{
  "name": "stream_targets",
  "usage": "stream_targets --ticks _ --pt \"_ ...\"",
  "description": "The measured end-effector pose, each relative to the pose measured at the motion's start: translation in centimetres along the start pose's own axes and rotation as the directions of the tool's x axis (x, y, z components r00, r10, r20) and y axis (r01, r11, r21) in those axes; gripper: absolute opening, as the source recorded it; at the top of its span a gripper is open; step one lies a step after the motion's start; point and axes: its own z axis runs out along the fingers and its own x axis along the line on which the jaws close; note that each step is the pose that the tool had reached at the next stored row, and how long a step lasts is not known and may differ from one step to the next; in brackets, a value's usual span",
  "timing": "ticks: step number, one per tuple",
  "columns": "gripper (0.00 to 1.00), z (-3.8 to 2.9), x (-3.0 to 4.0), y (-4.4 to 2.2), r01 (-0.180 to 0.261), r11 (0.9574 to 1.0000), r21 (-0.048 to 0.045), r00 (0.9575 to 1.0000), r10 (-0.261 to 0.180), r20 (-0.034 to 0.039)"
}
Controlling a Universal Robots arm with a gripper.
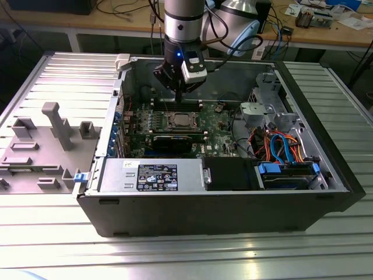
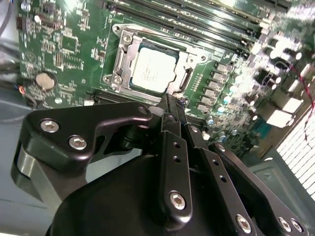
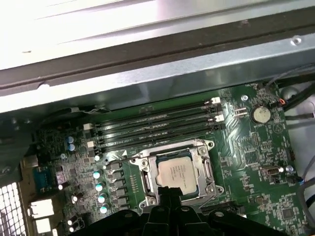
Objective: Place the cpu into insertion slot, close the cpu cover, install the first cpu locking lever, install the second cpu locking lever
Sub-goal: 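Install the first cpu locking lever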
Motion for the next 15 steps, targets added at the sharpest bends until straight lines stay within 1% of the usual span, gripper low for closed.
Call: stream_targets --ticks 3,6,8,10,11,15 --pt "0.11 0.11 0.00 0.00 0.054 0.9985 -0.0002 0.9985 -0.054 -0.0014" --pt "0.11 0.35 0.03 -0.02 0.114 0.9934 -0.0002 0.9934 -0.114 -0.0029" --pt "0.11 0.45 0.29 -0.07 0.122 0.9926 0.0000 0.9926 -0.122 -0.0029" --pt "0.11 0.54 0.71 -0.14 0.125 0.9921 -0.0002 0.9921 -0.125 -0.0026" --pt "0.11 0.59 1.06 -0.20 0.127 0.9919 -0.0003 0.9919 -0.127 -0.0024" --pt "0.11 0.69 1.99 -0.37 0.131 0.9914 -0.0003 0.9914 -0.131 -0.0023"
